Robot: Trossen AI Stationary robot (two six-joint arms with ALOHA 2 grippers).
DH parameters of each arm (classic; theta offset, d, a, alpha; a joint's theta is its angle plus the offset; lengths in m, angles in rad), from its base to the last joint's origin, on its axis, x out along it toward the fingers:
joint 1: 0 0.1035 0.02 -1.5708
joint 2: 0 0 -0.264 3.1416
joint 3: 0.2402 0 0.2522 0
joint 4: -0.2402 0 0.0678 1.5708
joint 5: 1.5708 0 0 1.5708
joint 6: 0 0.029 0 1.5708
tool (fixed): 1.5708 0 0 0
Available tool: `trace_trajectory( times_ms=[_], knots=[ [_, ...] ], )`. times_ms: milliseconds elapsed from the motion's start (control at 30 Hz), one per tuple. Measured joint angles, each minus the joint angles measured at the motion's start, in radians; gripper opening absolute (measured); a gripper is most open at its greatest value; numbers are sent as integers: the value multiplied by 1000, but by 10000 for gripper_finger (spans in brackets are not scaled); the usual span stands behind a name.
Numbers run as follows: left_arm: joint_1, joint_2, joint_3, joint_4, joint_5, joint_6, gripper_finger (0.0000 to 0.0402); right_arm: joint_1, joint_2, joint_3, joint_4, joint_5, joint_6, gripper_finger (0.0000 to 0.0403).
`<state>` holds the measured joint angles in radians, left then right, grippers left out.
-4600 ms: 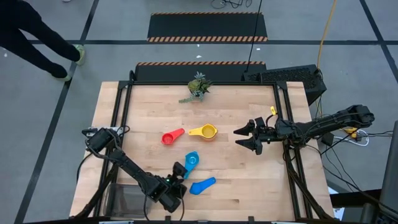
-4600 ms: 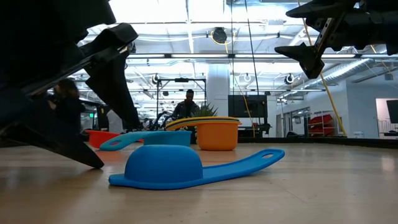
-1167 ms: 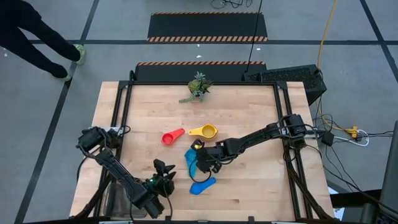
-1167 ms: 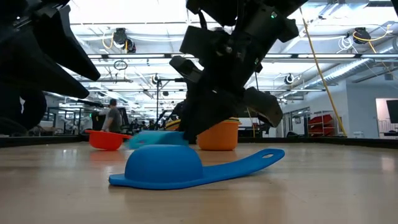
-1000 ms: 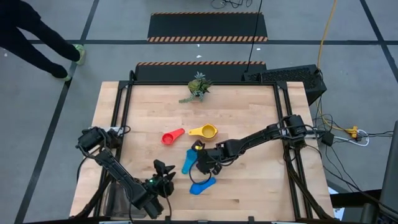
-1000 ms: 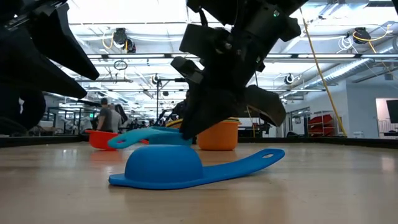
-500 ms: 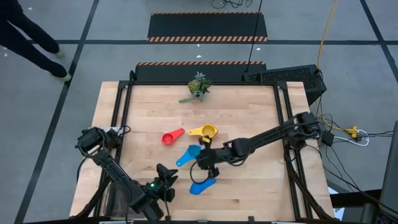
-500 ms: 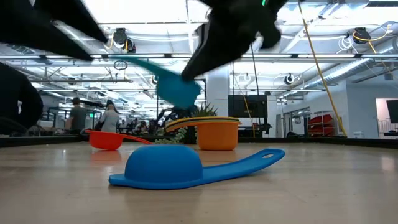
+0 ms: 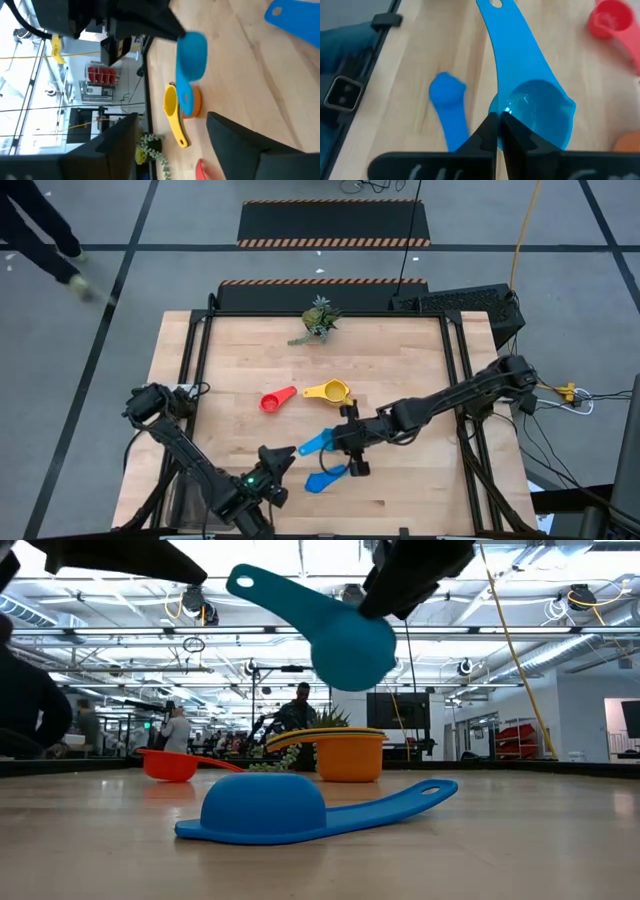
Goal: Nest measuring cups in basket
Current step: Stack the top light blue measuring cup on top of the yellow measuring cup
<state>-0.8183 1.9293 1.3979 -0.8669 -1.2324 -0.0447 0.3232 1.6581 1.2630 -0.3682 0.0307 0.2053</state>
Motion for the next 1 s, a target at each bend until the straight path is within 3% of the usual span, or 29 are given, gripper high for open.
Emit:
trace_trajectory(
  times_ms=[133, 233, 500, 1000],
  knots=[
    [14, 0, 0, 6, 3, 12, 273, 0, -17, -20, 2, -17, 21, 0],
    [20, 0, 0, 11, 21, 25, 274, -1, -19, -24, 12, -32, 26, 0],
    [37, 0, 0, 117, 37, 107, 221, -1, -19, -25, 65, -62, 19, 0],
    [57, 0, -1, 276, 56, 184, 161, -1, -19, -25, 64, -92, 15, 0]
  ],
)
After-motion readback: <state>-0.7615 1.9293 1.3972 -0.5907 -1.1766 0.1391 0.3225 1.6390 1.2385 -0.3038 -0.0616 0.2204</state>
